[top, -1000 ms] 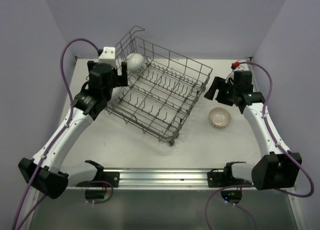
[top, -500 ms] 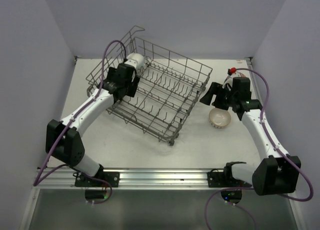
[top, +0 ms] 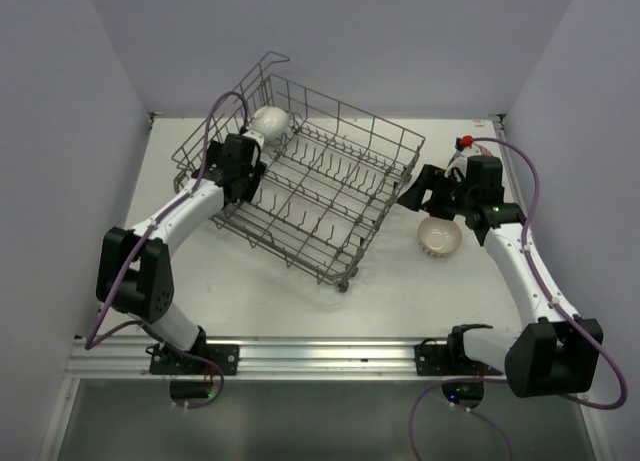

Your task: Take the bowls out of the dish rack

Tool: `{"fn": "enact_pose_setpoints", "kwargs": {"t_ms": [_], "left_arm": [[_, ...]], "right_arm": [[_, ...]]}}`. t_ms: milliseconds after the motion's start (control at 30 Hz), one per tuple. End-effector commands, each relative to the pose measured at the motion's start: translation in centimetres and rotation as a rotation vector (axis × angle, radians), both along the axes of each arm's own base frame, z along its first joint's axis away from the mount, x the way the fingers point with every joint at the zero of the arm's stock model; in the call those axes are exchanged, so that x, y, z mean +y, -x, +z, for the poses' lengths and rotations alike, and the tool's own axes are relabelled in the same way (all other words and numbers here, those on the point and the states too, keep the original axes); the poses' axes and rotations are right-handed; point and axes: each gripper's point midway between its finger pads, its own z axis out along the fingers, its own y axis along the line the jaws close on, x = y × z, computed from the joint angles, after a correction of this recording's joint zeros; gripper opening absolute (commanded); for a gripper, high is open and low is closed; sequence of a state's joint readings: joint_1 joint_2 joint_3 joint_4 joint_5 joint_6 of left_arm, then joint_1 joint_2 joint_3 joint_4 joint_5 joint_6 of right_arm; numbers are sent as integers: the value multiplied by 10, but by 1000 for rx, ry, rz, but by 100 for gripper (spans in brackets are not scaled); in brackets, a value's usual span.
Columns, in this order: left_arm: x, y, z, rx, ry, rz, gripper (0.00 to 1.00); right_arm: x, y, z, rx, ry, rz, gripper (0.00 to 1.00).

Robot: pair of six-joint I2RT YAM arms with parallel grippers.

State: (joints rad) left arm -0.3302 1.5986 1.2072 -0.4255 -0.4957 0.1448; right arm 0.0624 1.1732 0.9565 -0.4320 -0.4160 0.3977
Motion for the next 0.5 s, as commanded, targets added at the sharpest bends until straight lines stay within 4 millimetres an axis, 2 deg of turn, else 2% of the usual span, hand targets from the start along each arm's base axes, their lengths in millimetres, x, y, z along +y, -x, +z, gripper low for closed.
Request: {"fn": "enact_pose_setpoints", "kwargs": {"t_ms": [0, 467], "left_arm": [[-5, -22, 14, -67, -12, -37, 99], [3, -34, -9, -48, -99, -23, 98]], "right_arm": [[4, -3, 10, -43, -24, 18, 77], [4, -4, 6, -27, -23, 22, 77]]}}
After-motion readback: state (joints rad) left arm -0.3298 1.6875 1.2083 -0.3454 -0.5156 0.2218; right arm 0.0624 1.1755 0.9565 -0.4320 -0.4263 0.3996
